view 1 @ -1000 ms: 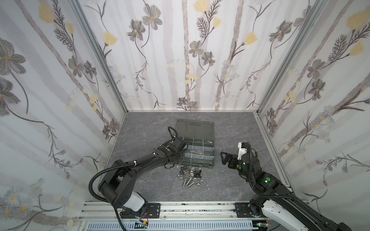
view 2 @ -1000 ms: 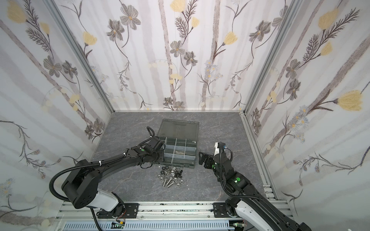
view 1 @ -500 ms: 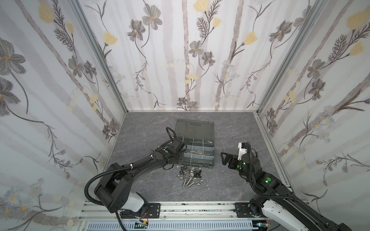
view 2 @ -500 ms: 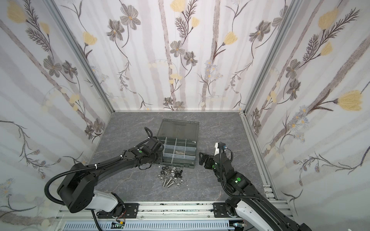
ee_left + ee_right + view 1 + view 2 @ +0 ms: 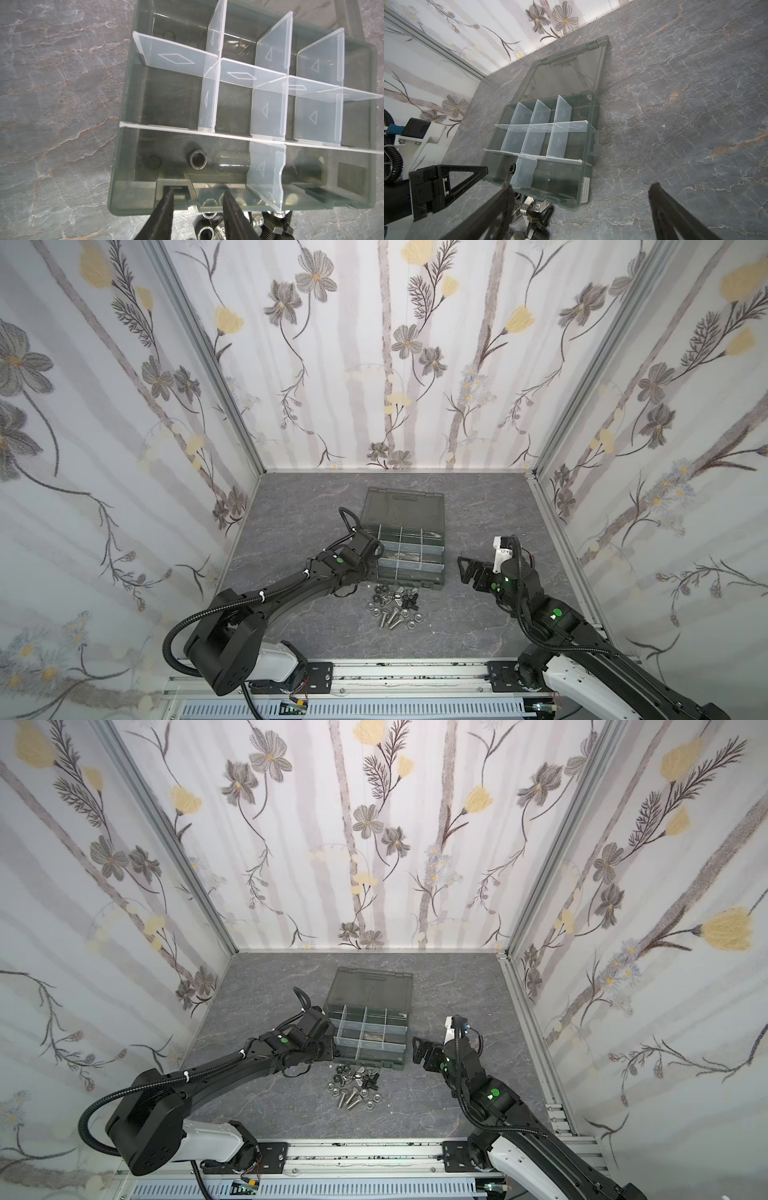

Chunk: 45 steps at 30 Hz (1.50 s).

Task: Sort the screws and nuts into containers

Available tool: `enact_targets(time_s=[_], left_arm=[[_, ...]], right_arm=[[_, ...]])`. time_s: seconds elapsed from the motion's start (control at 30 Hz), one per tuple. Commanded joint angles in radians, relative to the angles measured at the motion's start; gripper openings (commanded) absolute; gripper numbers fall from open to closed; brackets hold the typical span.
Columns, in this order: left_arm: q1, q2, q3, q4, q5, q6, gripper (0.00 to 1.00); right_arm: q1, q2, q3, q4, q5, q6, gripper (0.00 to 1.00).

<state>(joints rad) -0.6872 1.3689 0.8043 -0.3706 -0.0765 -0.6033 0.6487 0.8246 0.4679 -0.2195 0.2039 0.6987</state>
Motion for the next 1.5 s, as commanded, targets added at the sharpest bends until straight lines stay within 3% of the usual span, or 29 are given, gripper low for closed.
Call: enact_targets(time_s=[0.0,0.8,1.47], left_arm=[[-0.001,-0.014,-0.013,0.009,0.006,-0.021,0.42],[-0.021,-0.106,-0.091,0.007,0.032,-0.074,0.42],[-0.096,-0.118,-0.145,0.007,0.031,-0.137,0.42]], right_arm=[[0.001,0.004,0.008,0.023,-0.004,0.008,1.0],[0.0,0.031,0.003,0.058,-0.024,0.003,1.0],[0.001,0.062,0.001,0.083,-0.041,-0.002,1.0]])
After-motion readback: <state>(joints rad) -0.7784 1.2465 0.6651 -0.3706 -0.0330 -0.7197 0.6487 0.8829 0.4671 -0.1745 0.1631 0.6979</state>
